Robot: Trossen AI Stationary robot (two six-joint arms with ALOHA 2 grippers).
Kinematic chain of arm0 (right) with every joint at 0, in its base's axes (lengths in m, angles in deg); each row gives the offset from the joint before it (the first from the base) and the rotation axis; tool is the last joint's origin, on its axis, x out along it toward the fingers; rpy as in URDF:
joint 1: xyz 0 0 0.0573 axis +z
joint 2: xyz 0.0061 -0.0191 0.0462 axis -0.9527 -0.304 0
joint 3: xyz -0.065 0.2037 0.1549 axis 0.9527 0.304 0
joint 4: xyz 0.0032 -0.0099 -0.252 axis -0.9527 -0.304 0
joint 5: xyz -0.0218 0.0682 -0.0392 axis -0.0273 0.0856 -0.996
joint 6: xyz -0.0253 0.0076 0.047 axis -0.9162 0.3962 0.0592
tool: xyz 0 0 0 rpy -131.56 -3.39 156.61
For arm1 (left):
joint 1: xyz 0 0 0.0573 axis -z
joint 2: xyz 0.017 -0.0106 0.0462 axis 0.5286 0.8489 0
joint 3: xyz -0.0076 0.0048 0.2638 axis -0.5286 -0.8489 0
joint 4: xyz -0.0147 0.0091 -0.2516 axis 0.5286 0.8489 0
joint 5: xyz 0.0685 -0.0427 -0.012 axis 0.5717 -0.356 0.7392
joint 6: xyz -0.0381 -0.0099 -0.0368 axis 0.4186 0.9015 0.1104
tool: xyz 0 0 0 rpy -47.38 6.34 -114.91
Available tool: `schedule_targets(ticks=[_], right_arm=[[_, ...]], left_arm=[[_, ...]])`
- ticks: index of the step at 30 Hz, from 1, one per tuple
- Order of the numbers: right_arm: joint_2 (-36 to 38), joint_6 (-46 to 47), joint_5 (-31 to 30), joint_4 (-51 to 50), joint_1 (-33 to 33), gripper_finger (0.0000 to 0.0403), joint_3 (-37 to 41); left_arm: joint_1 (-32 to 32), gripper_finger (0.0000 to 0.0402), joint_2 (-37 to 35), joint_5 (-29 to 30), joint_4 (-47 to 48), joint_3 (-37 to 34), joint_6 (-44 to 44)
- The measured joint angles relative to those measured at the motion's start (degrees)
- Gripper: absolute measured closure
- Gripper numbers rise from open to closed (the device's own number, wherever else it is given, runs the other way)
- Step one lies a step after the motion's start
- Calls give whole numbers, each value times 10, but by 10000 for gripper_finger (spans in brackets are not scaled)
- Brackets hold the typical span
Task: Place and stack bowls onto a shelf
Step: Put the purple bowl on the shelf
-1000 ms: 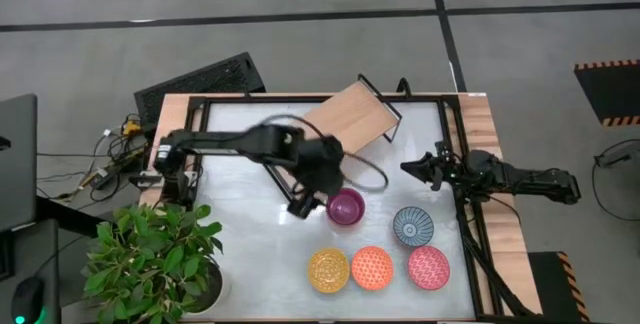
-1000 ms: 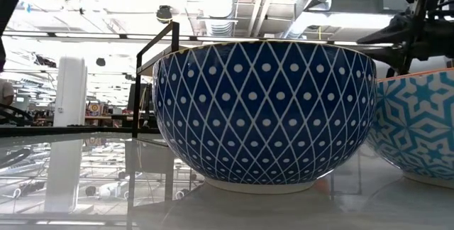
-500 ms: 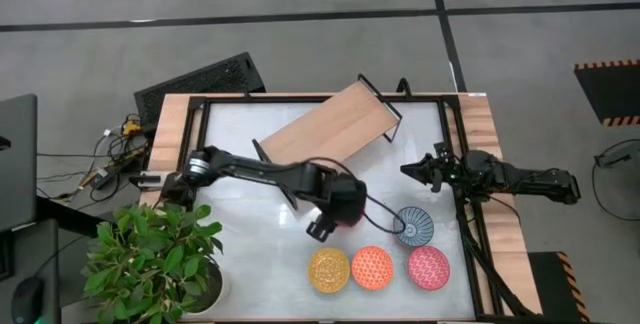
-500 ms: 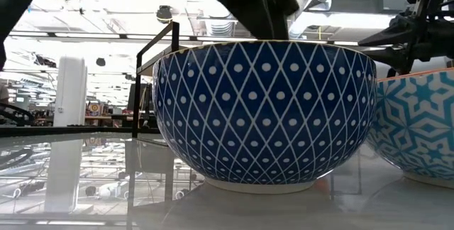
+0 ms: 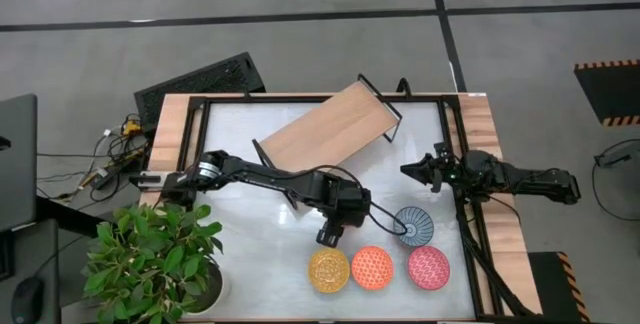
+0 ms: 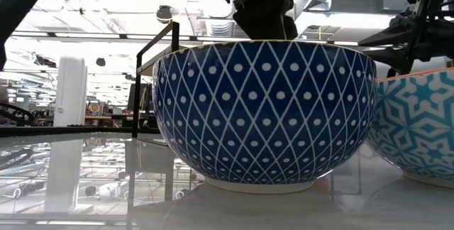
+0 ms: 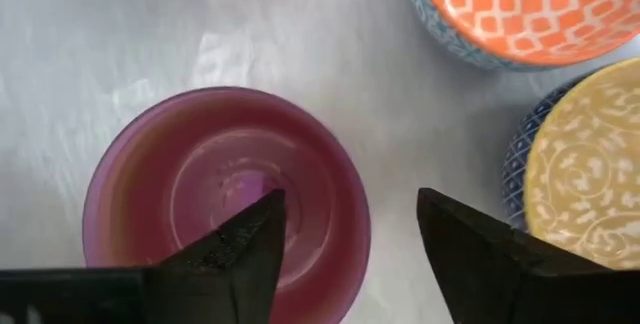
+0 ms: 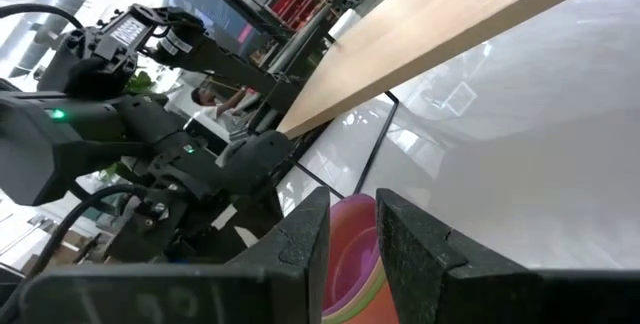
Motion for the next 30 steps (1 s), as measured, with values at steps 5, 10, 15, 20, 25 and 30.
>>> schedule_targets(ticks=[5, 10, 15, 20, 25, 30], right_arm=[[0, 0, 0, 0, 0, 290, 0], [0, 0, 0, -1, 0, 290, 0], [0, -2, 0, -1, 0, 290, 1], [0, -2, 0, -1, 0, 290, 1], [0, -2, 0, -1, 0, 290, 1], [0, -1, -1, -1, 0, 290, 2]], left_arm=[[13, 226, 0, 45, -5, 0, 9], [19, 241, 0, 39, -8, -3, 30], [20, 244, -1, 39, -8, -6, 41], [20, 244, -2, 39, -19, -15, 59], [20, 244, 10, 33, -45, -14, 71], [17, 244, 24, 3, -42, -16, 89]])
